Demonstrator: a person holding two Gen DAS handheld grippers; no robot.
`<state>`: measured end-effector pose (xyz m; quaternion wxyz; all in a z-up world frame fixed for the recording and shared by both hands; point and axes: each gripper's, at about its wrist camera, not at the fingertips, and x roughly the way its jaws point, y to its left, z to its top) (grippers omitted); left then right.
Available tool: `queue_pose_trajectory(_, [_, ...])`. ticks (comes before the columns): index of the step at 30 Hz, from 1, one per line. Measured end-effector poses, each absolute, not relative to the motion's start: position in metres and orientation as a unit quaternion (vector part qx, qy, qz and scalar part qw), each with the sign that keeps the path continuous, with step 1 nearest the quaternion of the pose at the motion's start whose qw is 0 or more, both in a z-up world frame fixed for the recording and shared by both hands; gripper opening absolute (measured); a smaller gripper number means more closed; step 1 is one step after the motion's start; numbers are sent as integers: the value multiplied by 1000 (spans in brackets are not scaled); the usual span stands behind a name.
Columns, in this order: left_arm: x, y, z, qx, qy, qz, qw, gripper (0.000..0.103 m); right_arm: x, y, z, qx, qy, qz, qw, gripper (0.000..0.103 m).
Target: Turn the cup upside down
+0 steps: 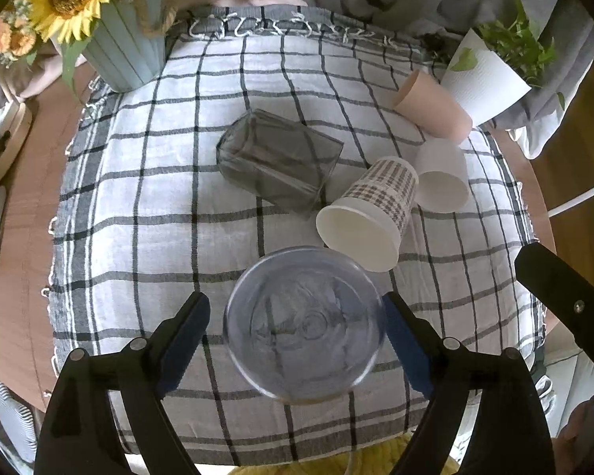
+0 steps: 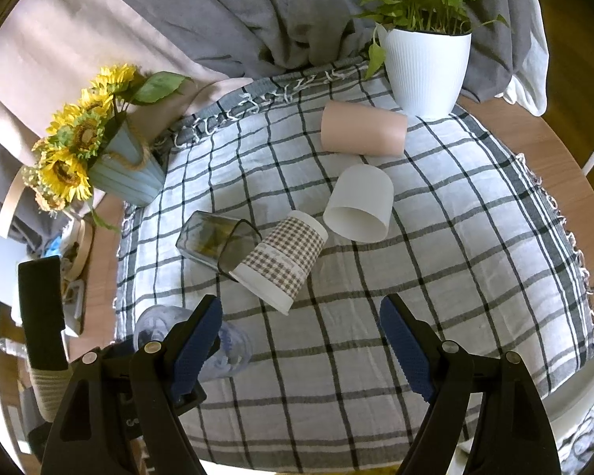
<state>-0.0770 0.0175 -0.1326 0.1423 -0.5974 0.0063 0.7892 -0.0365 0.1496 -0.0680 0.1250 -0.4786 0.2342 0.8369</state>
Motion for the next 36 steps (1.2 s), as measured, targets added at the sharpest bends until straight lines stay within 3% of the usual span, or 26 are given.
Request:
queue_pose_trajectory(5, [-62, 13, -102, -560, 11, 816, 142, 96, -25, 146, -46, -459, 227, 851, 121, 83])
queue_pose_trajectory(8, [-50, 7, -85, -533, 19, 836, 132, 102, -15, 142, -27, -436, 213, 866, 121, 88])
queue_pose_trajectory(16, [-20, -22, -52, -479, 11, 874, 81, 102, 6, 130, 4, -405, 188, 887, 116, 90])
queue_pose_trajectory(36, [2, -49, -22, -414, 18, 910, 30, 103, 15, 101, 6, -399, 159, 897, 104, 90])
